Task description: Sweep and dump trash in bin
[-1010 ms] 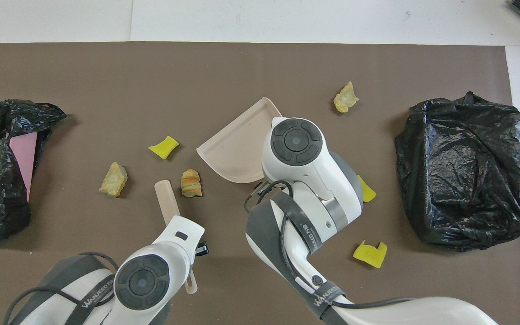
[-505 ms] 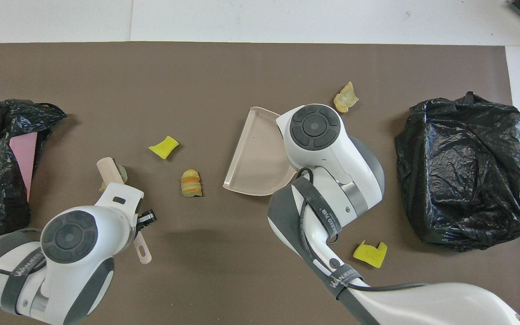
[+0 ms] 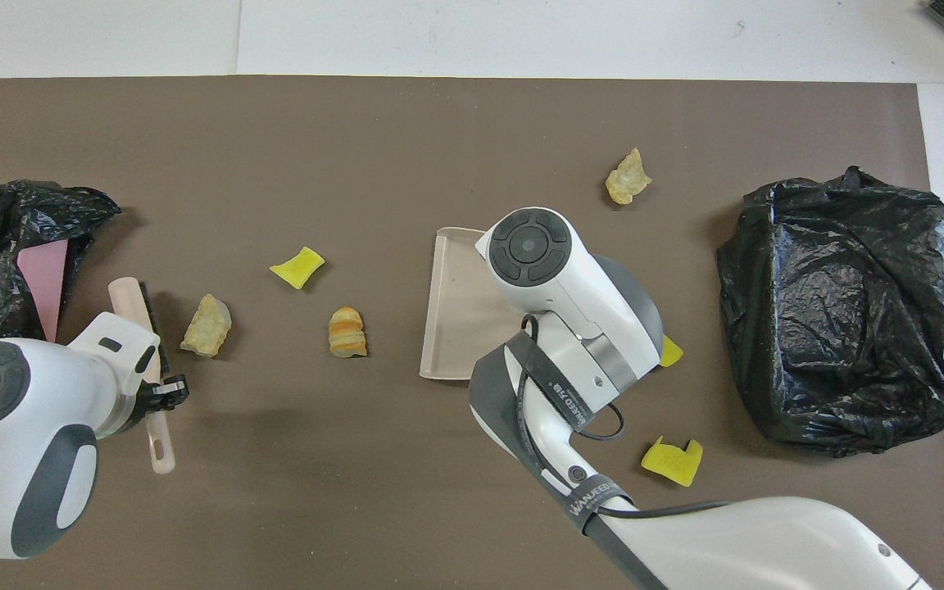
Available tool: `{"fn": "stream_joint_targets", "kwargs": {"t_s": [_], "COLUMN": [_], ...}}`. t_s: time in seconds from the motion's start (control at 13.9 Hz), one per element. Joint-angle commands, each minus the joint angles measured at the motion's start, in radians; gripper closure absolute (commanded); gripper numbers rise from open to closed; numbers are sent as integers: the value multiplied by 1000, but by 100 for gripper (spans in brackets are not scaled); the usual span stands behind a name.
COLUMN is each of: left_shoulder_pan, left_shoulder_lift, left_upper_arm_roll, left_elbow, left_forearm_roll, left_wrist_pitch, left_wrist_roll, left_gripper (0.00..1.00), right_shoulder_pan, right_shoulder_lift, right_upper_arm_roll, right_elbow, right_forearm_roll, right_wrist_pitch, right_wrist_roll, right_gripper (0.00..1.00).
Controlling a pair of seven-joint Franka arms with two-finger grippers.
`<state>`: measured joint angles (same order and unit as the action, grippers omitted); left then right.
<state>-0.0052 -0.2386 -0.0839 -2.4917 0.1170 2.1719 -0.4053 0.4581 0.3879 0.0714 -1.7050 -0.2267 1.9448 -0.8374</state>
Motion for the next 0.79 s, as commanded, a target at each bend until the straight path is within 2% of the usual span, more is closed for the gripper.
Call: {"fn": "stream_joint_targets", "kwargs": {"t_s": [0.0, 0.22, 0.5, 0.72], "left_shoulder_pan": [13, -50, -133, -212], "left_shoulder_lift": [13, 100, 232, 275], "left_upper_arm_roll": [-16, -17, -19, -20], "left_elbow": [5, 40, 174, 191], "left_forearm_roll": [12, -54, -140, -161], "left_wrist_pitch": [-24, 44, 74, 153], "left_wrist_roll": [109, 138, 165, 165], "left_gripper": [100, 100, 100, 100], "right_shoulder_pan": [22, 19, 21, 19], "right_shoulder_lift": [22, 20, 14, 14], "right_upper_arm_roll": [5, 7, 5, 5], "right_elbow": [8, 1, -12, -13], "right_forearm_roll": [-45, -56, -62, -62], "right_wrist_pitch": [-9, -3, -4, -4], "right_wrist_roll": [-31, -40, -40, -40], "right_gripper": [100, 100, 100, 100]}}
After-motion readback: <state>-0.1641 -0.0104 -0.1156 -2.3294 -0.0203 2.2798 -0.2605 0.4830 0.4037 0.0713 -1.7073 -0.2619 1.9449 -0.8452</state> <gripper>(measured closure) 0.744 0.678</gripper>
